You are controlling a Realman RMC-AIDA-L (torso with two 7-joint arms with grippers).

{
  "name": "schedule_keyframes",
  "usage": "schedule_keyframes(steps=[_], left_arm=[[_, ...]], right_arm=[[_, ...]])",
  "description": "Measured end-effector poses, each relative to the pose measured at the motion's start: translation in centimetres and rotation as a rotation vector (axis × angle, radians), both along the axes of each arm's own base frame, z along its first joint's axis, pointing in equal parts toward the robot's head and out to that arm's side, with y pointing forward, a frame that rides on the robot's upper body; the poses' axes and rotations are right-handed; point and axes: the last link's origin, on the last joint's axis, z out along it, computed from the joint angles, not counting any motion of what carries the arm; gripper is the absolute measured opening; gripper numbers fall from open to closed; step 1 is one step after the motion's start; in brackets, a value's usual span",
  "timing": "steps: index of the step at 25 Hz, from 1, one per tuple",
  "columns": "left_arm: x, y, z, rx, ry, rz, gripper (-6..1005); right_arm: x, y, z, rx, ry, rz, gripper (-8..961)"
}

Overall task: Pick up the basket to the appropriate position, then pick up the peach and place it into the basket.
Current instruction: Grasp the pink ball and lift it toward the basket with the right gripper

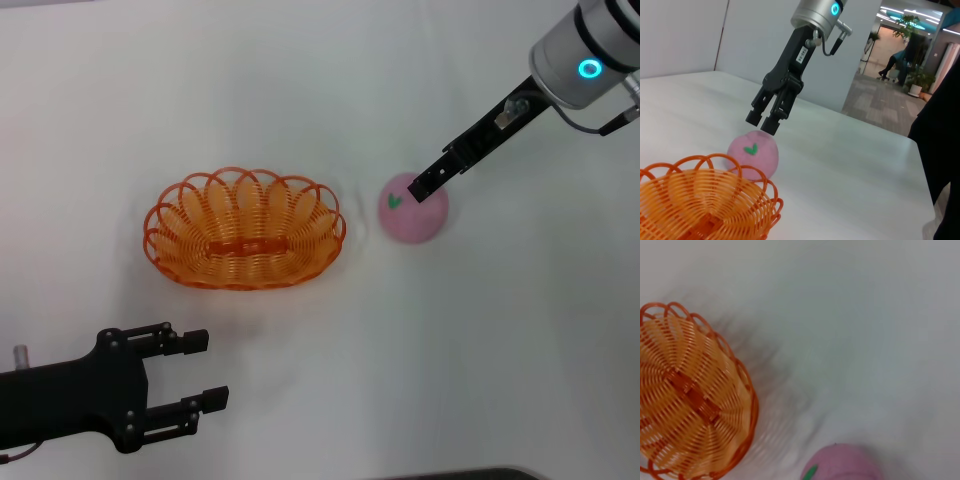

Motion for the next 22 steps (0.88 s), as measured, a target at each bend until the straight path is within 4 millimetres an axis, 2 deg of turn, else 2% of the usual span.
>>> schedule_keyframes(steps=[22], left_arm=[[0.1,0.0,-0.1,-0.005,-0.003,-0.003,637]], right_arm=[[0.4,-0.1,-2.7,-0.031,-0.020,0.006,905]])
